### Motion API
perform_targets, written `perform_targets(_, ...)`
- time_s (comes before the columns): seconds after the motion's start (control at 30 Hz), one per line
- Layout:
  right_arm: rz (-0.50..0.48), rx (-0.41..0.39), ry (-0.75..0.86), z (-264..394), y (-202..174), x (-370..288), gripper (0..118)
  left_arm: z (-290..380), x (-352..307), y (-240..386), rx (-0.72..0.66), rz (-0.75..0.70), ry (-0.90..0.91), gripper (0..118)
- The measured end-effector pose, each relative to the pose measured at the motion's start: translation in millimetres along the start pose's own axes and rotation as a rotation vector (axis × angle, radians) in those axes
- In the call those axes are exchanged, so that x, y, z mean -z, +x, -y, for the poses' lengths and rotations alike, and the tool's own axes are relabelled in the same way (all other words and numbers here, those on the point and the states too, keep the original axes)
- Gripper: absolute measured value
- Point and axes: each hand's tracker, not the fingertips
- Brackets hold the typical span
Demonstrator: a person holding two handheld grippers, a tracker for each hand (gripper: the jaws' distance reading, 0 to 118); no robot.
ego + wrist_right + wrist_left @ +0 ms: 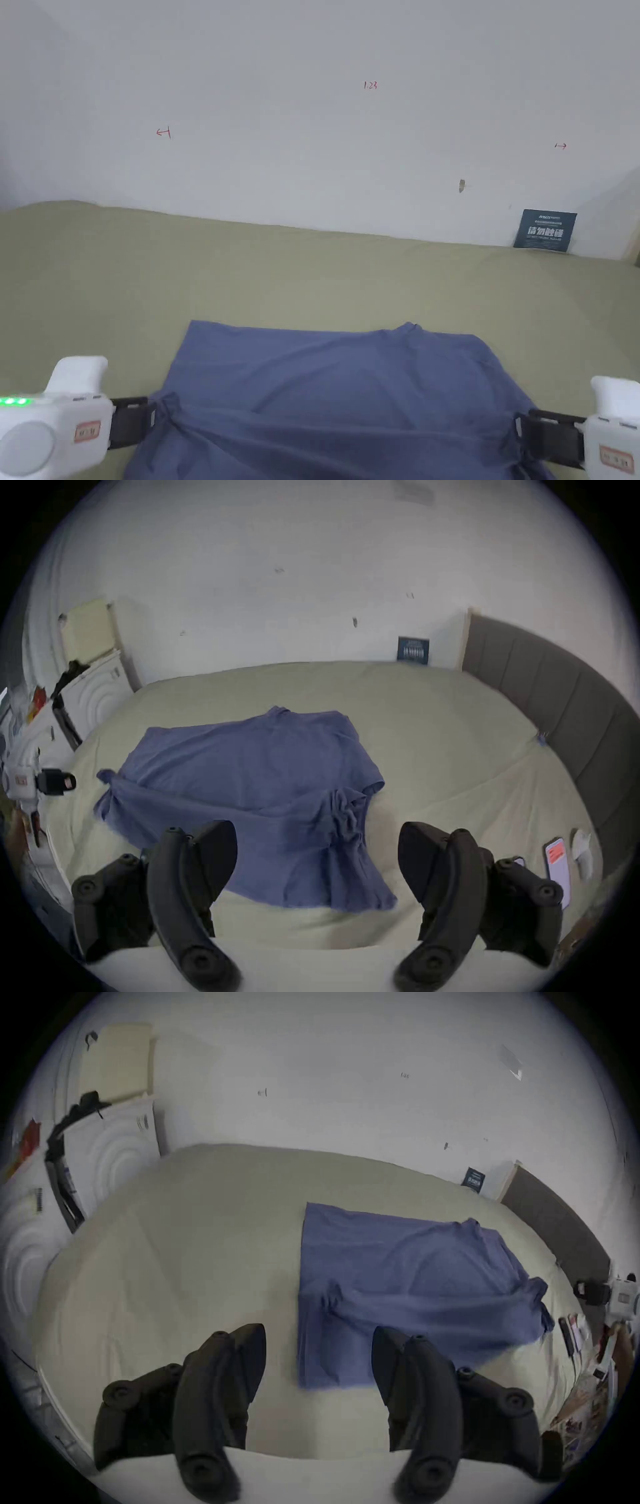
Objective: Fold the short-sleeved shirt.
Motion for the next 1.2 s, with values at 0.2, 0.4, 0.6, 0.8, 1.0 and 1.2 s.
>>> perform_targets(0.2, -0.039, 0.025, -0.126, 58.1, -19.7, -31.8, 49, 86.2, -38.4, 6.7, -0.167, 0.078, -0.055, 42)
perform_targets(0.4, -0.013, -0.017, -0.187, 101.0, -35.3, -30.2, 0, 109.0, -40.9, 11.4, -0.108, 0.052, -0.066, 0)
perform_targets(0.6, -0.031, 0.035, -0.173, 98.0, -27.9, -28.5, 0, 70.7, -7.1, 13.9, -0.149, 0.056, -0.032, 16)
perform_targets(0.8, -0.025, 0.09, -0.12, 85.1, -10.4, -35.3, 0, 33.9, 54.8, 13.5, -0.176, 0.079, -0.083, 88)
perform_targets(1.0, 0.0, 0.08, -0.109, 72.7, 10.3, -32.9, 0, 26.3, 101.2, 10.7, -0.15, 0.029, -0.23, 78)
perform_targets(1.2, 0.003, 0.11, -0.155, 57.9, 39.2, -4.3, 1, 24.8, 93.8, 7.0, -0.073, 0.135, -0.164, 4)
